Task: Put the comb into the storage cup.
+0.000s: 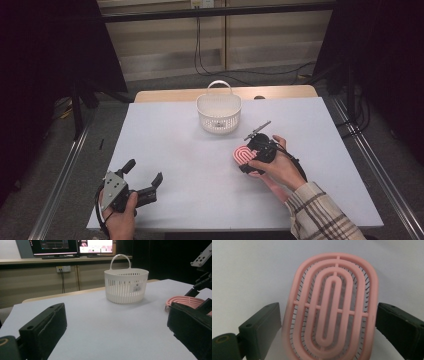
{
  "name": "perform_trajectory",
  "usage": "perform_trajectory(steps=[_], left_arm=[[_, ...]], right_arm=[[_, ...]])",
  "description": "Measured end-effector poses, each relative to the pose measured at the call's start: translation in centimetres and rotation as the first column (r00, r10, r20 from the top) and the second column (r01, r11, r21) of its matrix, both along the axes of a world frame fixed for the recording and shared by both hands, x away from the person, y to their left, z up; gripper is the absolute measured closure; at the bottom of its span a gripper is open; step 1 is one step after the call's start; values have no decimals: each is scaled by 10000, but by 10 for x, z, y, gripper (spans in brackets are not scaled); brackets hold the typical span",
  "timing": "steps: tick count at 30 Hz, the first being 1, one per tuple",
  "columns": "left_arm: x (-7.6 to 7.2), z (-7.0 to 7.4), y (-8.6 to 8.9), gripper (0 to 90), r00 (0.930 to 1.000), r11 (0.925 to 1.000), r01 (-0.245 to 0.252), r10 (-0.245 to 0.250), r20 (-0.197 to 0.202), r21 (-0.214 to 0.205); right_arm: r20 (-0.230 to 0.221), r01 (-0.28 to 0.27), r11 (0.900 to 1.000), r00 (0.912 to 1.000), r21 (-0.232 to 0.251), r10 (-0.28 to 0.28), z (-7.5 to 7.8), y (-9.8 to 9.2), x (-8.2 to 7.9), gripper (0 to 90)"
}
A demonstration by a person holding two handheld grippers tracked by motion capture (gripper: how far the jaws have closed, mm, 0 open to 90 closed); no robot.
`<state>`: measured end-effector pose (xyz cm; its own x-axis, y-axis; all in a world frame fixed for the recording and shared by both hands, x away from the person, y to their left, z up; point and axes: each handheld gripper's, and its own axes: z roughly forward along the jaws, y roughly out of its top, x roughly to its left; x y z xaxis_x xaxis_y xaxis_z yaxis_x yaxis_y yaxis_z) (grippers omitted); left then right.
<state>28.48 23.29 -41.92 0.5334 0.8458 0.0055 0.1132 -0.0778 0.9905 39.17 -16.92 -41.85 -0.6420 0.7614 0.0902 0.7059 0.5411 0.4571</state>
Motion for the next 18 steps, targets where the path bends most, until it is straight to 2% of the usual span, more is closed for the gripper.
perform_trajectory(steps=[6,12,18], left_arm=[[0,0,0,26,10000,10000,6,-6,-12,-5],[0,0,0,26,10000,10000,20,-20,-2,-3],[0,0,0,26,10000,10000,35,-35,-8,-9]], right_arm=[[-67,-59,10000,10000,-49,59,-4,2,3,69],[-335,27,10000,9994,-54,-29,-10,3,7,74],[-328,88,9996,9994,-281,-97,-13,6,8,56]])
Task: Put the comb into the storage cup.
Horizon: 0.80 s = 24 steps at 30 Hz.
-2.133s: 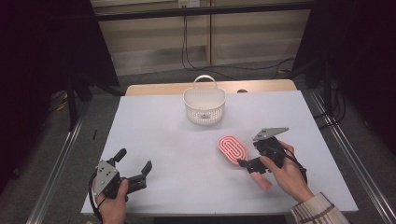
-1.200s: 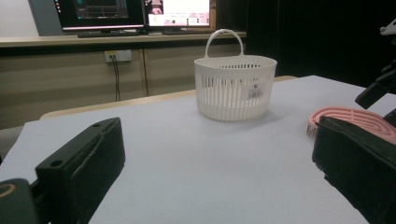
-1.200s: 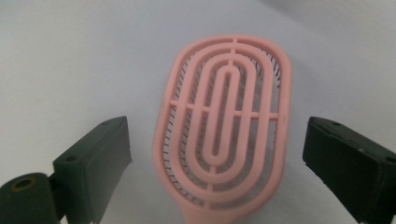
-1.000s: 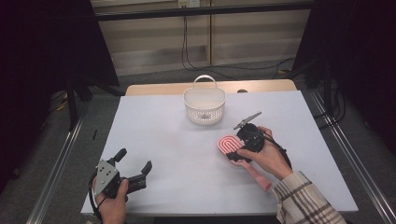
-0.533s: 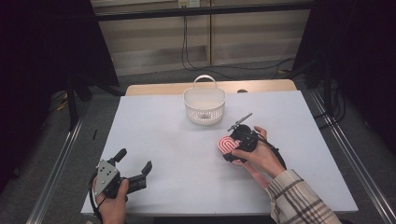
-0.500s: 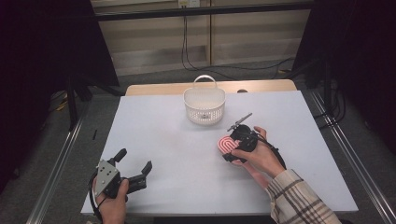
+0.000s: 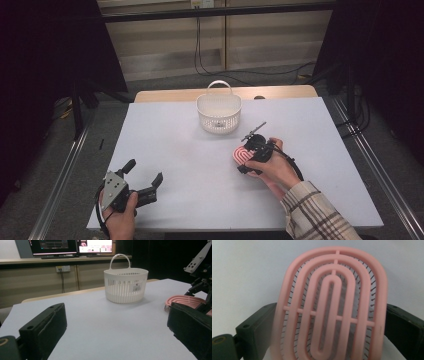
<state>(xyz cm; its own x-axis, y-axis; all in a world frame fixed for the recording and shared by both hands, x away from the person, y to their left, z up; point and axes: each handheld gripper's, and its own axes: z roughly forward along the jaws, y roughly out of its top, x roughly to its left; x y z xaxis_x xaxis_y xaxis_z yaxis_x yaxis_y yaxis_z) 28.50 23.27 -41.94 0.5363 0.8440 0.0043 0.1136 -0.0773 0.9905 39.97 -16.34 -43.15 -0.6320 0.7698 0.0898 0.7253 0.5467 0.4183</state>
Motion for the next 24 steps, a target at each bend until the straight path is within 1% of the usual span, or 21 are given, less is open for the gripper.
perform_trajectory(steps=[2,4,5,6,8,9,11,16,20,24], left_arm=[[0,0,0,26,10000,10000,-12,12,-9,-21],[0,0,0,26,10000,10000,1,-1,-11,-9],[0,0,0,26,10000,10000,2,-2,-5,-2],[0,0,0,26,10000,10000,6,-6,-15,-9],[0,0,0,26,10000,10000,4,-4,-14,-6],[0,0,0,26,10000,10000,8,-8,-42,-70],[0,0,-1,26,10000,10000,-5,5,-38,-70],[0,0,0,26,9999,10000,40,-40,-100,26],[0,-1,0,26,9999,10000,16,-16,-99,10],[1,0,0,26,9999,9999,60,-59,-106,140]], right_arm=[[31,-35,10000,10000,-8,35,0,1,0,69],[233,-65,10000,9997,-44,66,1,3,-1,75],[298,-77,10000,9995,-19,77,1,4,-2,92],[258,-63,10000,9996,-48,64,1,4,-2,102],[203,-49,9999,9998,-149,52,-1,4,-1,88],[160,-8,9999,9999,-155,11,-2,4,-1,84],[51,10,9997,10000,-232,-8,-3,5,-1,88],[152,56,9995,9999,-324,-51,-5,7,0,91],[65,66,9994,10000,-330,-64,-6,7,1,95],[35,61,9992,10000,-402,-59,-6,8,1,91]])
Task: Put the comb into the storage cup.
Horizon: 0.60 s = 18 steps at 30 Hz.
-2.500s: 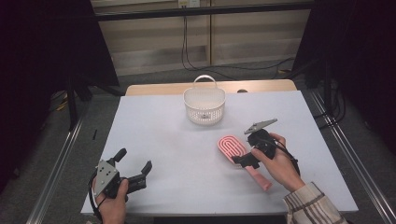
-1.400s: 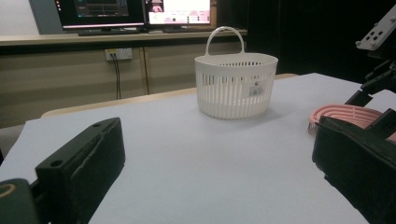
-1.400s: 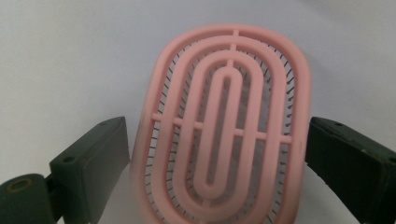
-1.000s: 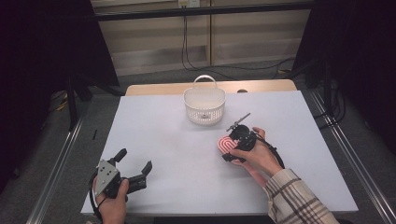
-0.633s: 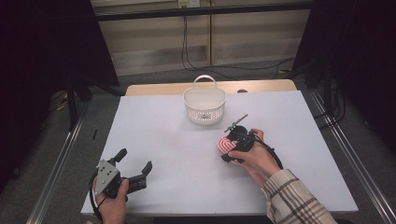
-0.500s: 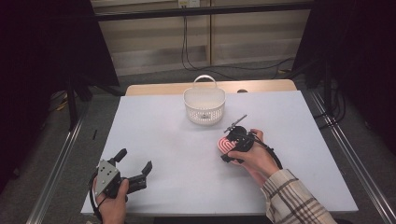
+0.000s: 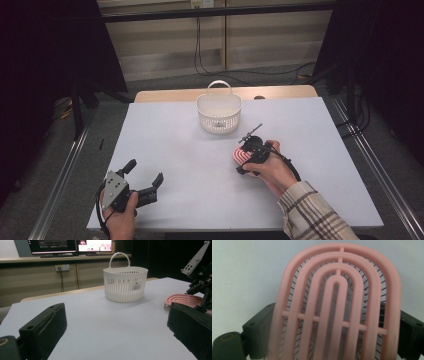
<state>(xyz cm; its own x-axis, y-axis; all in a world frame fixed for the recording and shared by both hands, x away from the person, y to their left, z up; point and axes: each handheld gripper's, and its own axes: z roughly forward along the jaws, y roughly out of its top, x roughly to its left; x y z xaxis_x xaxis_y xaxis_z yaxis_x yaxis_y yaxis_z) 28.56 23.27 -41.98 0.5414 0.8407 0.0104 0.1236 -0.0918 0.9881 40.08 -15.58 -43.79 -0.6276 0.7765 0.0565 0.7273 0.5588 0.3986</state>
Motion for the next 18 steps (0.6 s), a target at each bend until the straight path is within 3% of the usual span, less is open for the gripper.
perform_trajectory(steps=[18], left_arm=[[0,0,-1,26,10000,10000,52,-52,-8,8]], right_arm=[[-316,232,9995,9992,-219,-239,4,1,2,175]])
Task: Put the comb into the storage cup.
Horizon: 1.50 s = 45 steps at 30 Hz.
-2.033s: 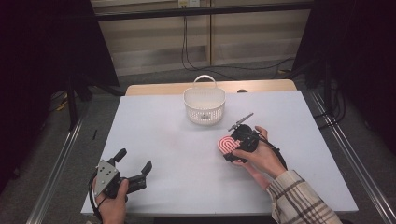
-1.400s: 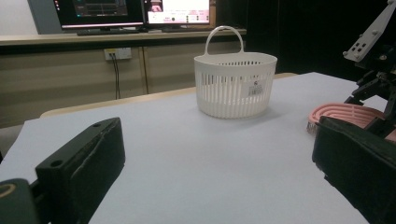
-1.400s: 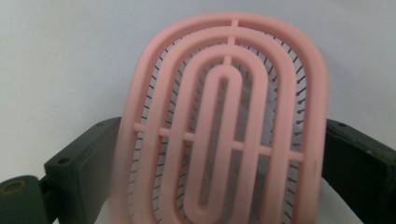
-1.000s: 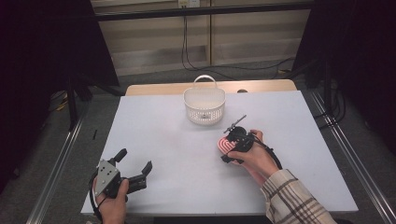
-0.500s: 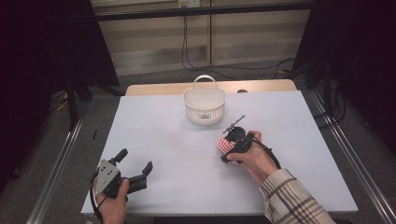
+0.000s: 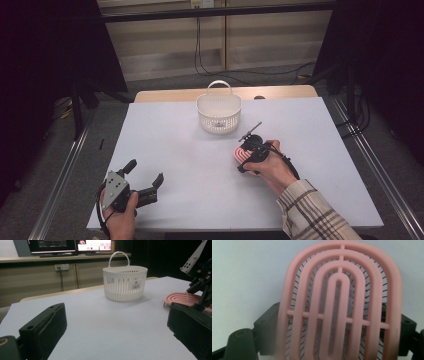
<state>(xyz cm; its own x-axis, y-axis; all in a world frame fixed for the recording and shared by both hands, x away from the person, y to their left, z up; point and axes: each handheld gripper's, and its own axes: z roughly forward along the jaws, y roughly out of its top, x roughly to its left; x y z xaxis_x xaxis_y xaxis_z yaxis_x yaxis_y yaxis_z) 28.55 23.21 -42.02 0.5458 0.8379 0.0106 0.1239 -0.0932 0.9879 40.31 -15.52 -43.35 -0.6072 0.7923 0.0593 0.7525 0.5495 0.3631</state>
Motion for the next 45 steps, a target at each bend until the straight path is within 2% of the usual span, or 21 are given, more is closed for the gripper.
perform_trajectory(steps=[6,12,16,25,45], left_arm=[[0,0,0,26,10000,10000,0,0,-7,-3],[0,0,0,26,10000,10000,6,-6,-11,0],[0,0,0,26,10000,10000,-13,13,-15,11],[0,0,0,26,10000,10000,-23,23,-11,24],[0,0,0,26,10000,10000,-12,12,-6,25]], right_arm=[[-172,130,9999,9998,-5,-130,1,1,-1,181],[-271,7,10000,9996,-61,-9,4,3,-1,185],[-460,208,9998,9987,45,-205,6,0,0,186],[-536,134,9999,9985,-66,-138,11,-1,-1,189],[-433,150,9998,9990,88,-147,23,-2,-1,192]])
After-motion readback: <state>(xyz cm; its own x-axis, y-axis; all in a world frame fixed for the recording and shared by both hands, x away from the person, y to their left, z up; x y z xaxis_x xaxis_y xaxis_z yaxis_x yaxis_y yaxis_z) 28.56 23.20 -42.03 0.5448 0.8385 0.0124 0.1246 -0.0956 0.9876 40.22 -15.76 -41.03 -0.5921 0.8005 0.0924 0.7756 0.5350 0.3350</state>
